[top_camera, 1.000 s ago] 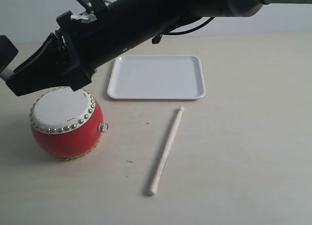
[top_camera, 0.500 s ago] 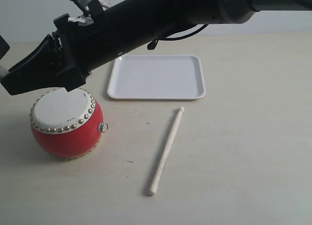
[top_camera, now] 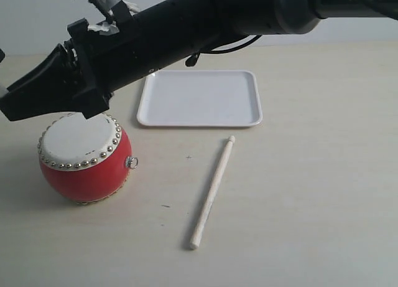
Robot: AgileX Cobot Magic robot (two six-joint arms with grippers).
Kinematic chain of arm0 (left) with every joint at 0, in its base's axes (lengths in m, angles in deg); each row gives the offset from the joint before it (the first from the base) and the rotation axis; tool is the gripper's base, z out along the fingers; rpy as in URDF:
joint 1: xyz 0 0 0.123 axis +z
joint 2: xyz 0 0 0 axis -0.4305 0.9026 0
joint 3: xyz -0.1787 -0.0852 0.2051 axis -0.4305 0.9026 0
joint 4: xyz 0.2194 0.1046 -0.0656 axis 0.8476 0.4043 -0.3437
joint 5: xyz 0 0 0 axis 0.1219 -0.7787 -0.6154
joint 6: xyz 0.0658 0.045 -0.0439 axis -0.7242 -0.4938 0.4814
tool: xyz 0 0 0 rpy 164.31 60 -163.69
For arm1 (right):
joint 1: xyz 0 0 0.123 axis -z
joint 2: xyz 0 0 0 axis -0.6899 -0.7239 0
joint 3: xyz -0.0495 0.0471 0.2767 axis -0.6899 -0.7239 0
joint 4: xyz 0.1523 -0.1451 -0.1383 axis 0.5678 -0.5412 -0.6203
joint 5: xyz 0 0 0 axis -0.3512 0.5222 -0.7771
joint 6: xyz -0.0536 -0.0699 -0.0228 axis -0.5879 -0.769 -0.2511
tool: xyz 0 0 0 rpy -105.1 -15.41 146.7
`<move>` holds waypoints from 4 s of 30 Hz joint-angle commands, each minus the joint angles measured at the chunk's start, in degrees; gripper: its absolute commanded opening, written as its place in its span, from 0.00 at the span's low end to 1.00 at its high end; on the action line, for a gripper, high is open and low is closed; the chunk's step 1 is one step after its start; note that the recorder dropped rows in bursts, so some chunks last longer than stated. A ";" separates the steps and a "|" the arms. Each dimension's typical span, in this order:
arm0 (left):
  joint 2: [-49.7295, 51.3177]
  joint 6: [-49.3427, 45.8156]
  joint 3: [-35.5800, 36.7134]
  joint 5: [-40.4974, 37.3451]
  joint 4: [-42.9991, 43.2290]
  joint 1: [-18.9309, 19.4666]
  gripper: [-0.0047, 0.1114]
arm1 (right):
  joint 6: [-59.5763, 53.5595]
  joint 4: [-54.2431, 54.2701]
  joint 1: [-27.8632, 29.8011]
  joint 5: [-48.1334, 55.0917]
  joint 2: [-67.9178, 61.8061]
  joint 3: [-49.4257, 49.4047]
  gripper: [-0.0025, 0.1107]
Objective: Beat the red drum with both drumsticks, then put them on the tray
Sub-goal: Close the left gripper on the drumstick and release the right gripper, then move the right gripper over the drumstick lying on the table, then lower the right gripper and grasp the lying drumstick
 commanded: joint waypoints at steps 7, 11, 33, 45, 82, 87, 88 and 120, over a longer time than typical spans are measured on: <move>-0.01 -0.68 -0.30 1.05 -0.50 -0.34 0.04 | -0.01 3.84 -0.08 -0.52 -0.11 -0.06 0.25; -0.01 -0.80 -0.34 1.05 -0.52 -0.34 0.04 | 0.11 3.98 -0.08 -0.52 -0.11 -0.06 0.47; -0.01 1.77 -16.65 -26.62 8.81 -0.34 0.04 | 6.38 4.11 12.13 -0.52 3.05 -0.06 0.74; 0.83 2.95 -24.38 -42.38 14.37 -0.34 0.04 | 19.41 -4.76 19.64 -2.03 5.74 -0.06 0.74; 31.23 -37.48 -49.85 -98.44 -23.32 -20.35 0.04 | 115.69 -79.97 -2.53 -0.52 16.70 -0.06 0.71; 30.73 -45.58 -49.16 -97.91 -29.79 -20.35 0.04 | 132.70 -88.01 -8.99 -0.52 16.70 -1.15 0.69; 30.35 -45.73 -49.02 -97.91 -29.68 -20.35 0.04 | 135.90 -88.75 -9.66 -0.52 16.58 -2.07 0.66; 27.70 -45.63 -48.71 -96.68 -29.79 -20.35 0.04 | 162.41 -90.69 -9.64 -20.83 -2.04 -14.45 0.55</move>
